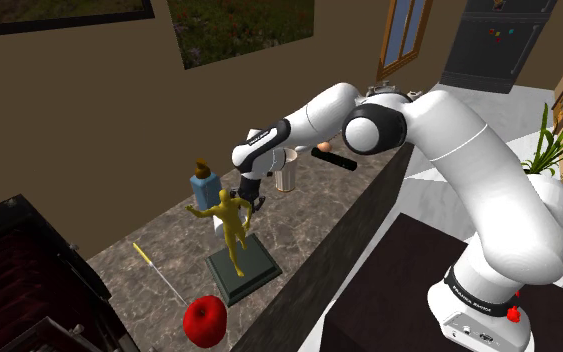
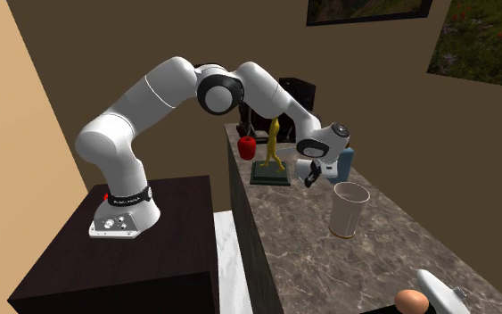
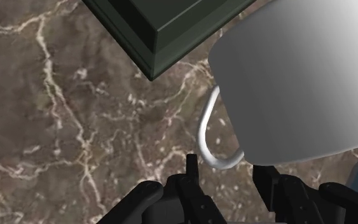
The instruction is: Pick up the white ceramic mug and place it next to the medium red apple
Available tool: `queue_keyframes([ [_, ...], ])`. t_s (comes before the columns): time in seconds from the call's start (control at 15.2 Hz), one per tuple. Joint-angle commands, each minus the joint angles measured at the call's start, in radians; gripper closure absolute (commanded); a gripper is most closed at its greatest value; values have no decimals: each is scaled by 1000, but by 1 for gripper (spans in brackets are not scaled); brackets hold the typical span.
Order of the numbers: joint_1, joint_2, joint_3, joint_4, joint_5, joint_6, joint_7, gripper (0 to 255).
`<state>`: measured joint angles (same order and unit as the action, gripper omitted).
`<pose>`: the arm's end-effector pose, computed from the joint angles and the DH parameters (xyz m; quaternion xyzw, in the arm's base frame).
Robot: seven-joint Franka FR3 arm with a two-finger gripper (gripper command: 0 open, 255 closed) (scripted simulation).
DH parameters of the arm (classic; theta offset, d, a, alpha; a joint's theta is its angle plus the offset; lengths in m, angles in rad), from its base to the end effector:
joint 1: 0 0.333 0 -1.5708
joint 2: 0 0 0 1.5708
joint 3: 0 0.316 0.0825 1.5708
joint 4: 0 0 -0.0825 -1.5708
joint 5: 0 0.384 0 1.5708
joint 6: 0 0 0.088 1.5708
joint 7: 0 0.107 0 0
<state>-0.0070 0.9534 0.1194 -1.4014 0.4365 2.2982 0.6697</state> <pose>0.7163 0.0737 0.1298 -0.8790 0.4293 0.1044 0.1796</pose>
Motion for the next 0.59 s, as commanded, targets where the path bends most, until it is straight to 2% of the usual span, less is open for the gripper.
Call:
queue_keyframes([
  [0.0,0,0,0,0,0,0,0,255],
  [0.53,0,-11,0,-5,0,-5,3,255],
])
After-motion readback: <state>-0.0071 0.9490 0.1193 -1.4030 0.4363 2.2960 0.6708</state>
